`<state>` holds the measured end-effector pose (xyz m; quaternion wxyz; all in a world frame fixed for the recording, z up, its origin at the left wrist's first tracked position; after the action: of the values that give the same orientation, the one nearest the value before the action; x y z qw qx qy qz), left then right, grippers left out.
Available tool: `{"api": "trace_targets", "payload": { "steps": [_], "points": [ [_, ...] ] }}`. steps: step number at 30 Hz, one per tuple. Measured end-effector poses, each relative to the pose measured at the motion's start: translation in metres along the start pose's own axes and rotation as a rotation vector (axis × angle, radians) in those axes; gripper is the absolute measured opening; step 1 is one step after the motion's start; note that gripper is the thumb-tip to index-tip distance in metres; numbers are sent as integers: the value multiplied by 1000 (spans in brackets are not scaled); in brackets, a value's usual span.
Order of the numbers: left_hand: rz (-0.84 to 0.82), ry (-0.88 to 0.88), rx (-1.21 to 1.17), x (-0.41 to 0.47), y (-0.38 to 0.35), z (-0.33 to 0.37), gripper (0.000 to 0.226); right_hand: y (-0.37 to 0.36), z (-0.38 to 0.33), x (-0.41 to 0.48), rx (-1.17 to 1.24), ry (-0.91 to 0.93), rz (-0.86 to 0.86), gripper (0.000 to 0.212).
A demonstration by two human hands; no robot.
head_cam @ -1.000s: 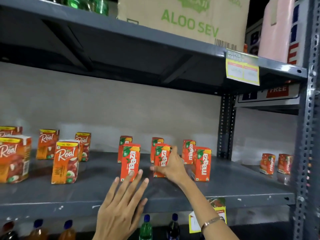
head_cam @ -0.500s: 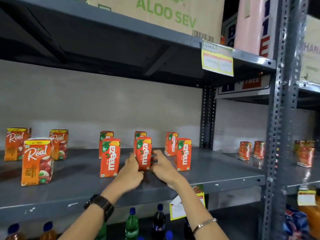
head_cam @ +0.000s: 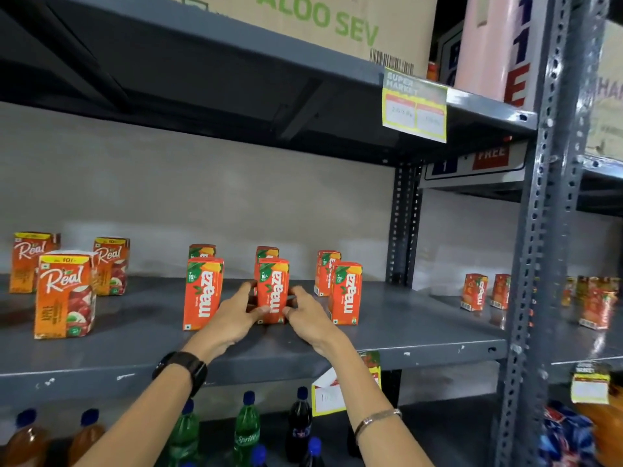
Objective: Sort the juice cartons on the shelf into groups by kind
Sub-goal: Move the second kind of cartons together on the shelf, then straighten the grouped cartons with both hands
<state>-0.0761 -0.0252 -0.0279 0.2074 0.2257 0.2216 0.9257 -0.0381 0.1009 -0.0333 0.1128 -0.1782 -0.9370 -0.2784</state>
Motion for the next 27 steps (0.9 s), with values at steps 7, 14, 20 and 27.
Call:
{"api": "trace_targets", "payload": {
  "steps": [7, 14, 20, 27],
  "points": [
    [-60, -59, 81, -7, -2, 8, 59, 8, 6, -7, -40, -1, 71, 33],
    [-39, -57, 102, -8, -3, 9, 60, 9, 6, -8, -52, 4, 86, 34],
    [-40, -57, 94, -6, -5, 10, 58, 9, 2, -11, -42, -3, 80, 36],
    [-34, -28, 59, -3, -3, 5, 61, 9, 1, -14, -21, 5, 110, 37]
  ]
}}
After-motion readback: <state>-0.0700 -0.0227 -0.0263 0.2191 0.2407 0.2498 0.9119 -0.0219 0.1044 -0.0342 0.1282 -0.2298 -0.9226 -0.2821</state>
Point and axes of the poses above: each hand's wrist, its own x-axis towards the middle knuckle, its own y-axis out of the back of the hand, z = x × y, the point moved 3 cm from there along x, towards the middle knuckle, and after that the axes turned 3 degrees about x, right-handed, at the moved point
